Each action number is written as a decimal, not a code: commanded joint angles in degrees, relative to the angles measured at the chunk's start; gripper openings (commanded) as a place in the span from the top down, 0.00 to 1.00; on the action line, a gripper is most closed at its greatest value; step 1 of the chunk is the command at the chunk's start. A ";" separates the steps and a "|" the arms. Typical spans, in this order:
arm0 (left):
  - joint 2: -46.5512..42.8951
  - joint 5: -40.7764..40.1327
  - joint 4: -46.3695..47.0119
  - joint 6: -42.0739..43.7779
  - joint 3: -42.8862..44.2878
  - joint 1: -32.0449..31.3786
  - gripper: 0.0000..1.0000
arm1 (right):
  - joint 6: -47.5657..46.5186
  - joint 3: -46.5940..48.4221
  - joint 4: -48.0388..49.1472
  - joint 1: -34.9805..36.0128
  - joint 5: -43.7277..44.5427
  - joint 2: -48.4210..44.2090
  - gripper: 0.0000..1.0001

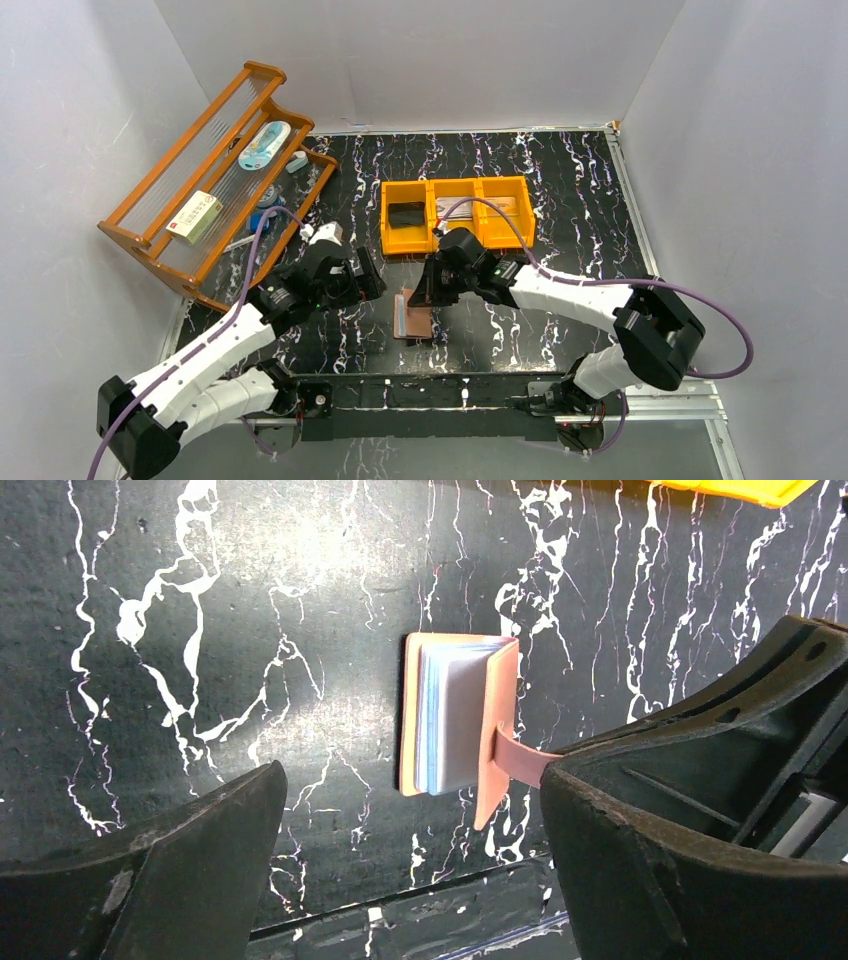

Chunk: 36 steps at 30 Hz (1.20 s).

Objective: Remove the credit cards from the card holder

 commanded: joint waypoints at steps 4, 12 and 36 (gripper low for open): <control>-5.40 -3.01 -2.19 -2.00 -2.13 0.17 0.01 | 1.54 0.45 3.96 0.36 0.98 -4.70 0.93; -3.50 6.07 4.63 1.68 -3.36 0.15 0.02 | 3.89 -13.37 1.65 -7.09 5.61 -13.93 0.92; 19.79 23.64 17.38 5.95 -1.92 -0.20 0.26 | 2.81 -27.04 4.37 -9.72 4.87 -17.95 0.85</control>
